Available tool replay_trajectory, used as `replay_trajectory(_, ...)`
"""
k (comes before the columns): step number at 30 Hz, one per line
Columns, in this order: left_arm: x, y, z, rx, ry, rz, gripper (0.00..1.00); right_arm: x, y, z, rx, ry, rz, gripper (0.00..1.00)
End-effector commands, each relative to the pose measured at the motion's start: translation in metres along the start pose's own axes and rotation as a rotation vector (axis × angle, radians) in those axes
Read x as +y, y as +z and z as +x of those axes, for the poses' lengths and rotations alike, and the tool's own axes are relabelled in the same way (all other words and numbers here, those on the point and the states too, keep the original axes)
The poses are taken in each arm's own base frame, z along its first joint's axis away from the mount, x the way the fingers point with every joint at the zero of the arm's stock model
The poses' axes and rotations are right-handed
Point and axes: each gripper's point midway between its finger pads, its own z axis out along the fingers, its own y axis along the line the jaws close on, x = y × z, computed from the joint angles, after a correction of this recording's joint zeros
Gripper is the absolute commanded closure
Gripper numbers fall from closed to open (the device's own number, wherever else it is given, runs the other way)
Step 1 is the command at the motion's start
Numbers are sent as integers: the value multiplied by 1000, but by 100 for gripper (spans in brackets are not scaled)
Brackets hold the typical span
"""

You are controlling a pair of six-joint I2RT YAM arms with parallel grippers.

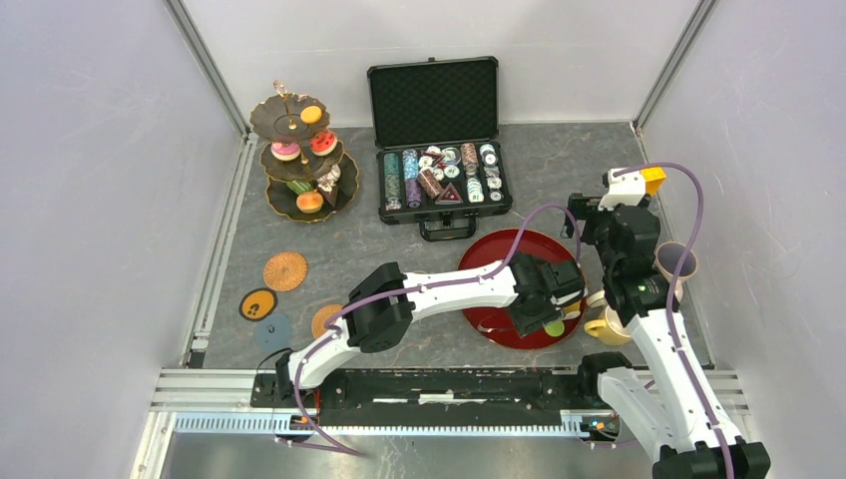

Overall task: Serve the afternoon tea
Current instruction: Pick up the desert from the tray.

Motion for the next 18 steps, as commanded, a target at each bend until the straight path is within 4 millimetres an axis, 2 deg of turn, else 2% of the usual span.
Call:
replay_trajectory(1,10,5,-3,24,69,-56,41,14,-2,-16,-68,19,-70,2)
replay_trajectory(3,13,4,-2,28,76,-70,42,15,-2,-16,-70,21,-72,2)
replay_trajectory(11,16,-8,-19,-52,57,-90,58,18,1,-13,-68,28,-88,2)
replay_trajectory(18,26,-44,-28,-175,3,-134,66,18,6,-9,-60,28,-84,2)
